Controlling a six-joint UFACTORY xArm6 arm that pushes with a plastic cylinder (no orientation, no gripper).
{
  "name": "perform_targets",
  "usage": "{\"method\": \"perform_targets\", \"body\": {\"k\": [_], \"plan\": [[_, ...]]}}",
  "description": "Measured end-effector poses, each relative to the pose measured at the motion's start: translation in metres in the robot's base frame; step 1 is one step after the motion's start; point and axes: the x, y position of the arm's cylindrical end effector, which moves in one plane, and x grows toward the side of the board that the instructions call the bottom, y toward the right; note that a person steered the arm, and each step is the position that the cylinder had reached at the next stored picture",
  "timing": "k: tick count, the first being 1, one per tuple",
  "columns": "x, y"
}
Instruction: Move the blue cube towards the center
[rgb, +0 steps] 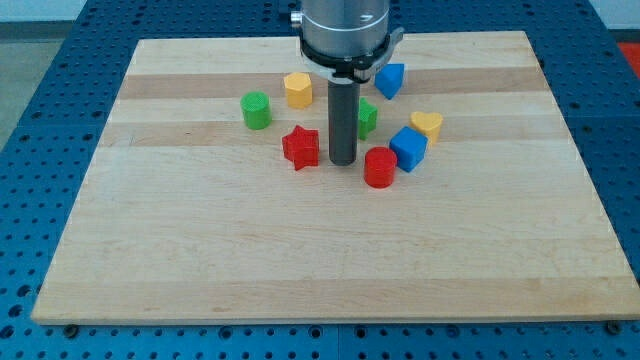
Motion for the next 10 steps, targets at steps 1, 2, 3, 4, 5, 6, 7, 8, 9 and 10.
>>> {"method": "perform_targets", "body": {"k": [1,2,3,4,5,6,7,8,9,10], "plan": [[-0.001,0.003],[-0.018,0.023],[-0.03,0.028],[-0.03,0.029],[-0.02,0.039],[-0.012,0.059],[-0.012,0.075],[-0.02,0.076],[-0.029,0.076],[-0.03,0.081]]}}
